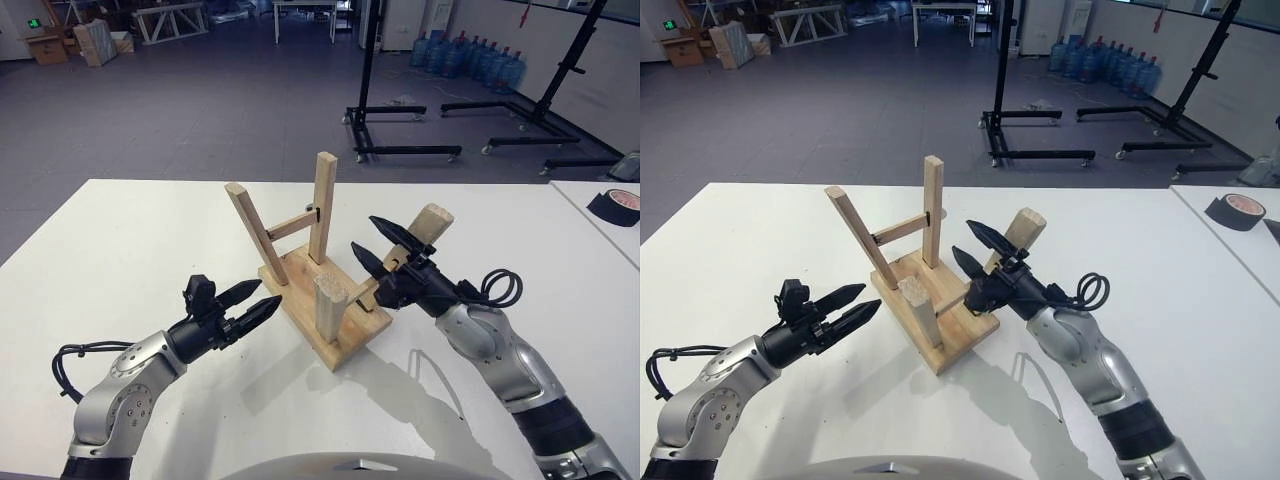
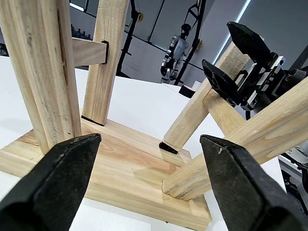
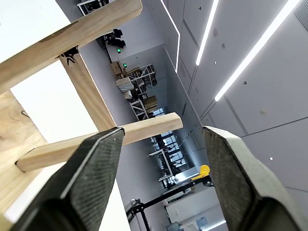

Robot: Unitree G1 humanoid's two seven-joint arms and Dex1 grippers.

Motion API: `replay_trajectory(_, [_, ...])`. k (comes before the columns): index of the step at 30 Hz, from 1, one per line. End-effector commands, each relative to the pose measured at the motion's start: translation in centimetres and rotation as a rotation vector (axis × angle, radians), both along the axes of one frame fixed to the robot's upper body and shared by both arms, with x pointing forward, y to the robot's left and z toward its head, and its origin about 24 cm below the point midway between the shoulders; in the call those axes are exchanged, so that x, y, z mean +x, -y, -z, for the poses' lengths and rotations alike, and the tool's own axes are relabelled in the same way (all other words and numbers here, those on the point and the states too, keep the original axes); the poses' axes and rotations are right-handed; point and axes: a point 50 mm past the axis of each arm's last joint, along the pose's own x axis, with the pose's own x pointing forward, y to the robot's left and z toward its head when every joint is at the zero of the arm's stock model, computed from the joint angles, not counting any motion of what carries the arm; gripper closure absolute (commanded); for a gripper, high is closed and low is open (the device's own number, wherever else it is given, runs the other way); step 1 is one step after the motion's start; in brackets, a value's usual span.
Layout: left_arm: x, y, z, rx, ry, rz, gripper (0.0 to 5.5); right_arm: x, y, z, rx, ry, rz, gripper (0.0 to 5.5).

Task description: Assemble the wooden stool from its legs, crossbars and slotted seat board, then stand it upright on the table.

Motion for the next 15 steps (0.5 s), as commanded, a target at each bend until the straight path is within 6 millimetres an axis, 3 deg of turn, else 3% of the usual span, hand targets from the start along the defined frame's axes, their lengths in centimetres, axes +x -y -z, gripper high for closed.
replay_trajectory(1, [0.3, 0.0, 0.0, 0.033, -0.009, 0.007, 1.73, -3.3, 1.9, 10.7, -0.306, -0.684, -0.015, 2.49])
replay_trajectory(6, [0.2, 0.8, 0.0, 0.038, 0.019, -0.007, 1.73, -4.0, 2.1, 10.3, -0.318, -0.7, -0.077, 2.49])
replay_trajectory(9, [0.1, 1.2, -0.8, 0.041, 0.061, 0.003, 1.73, -2.5, 2.3, 8.9, -0.288, -0.581, -0.04, 2.49])
replay_trajectory(15, [0.0, 2.1, -2.2, 0.059, 0.138, 0.041, 1.73, 0.8, 1.7, 1.7, -0.087, -0.234, 0.008, 2.49])
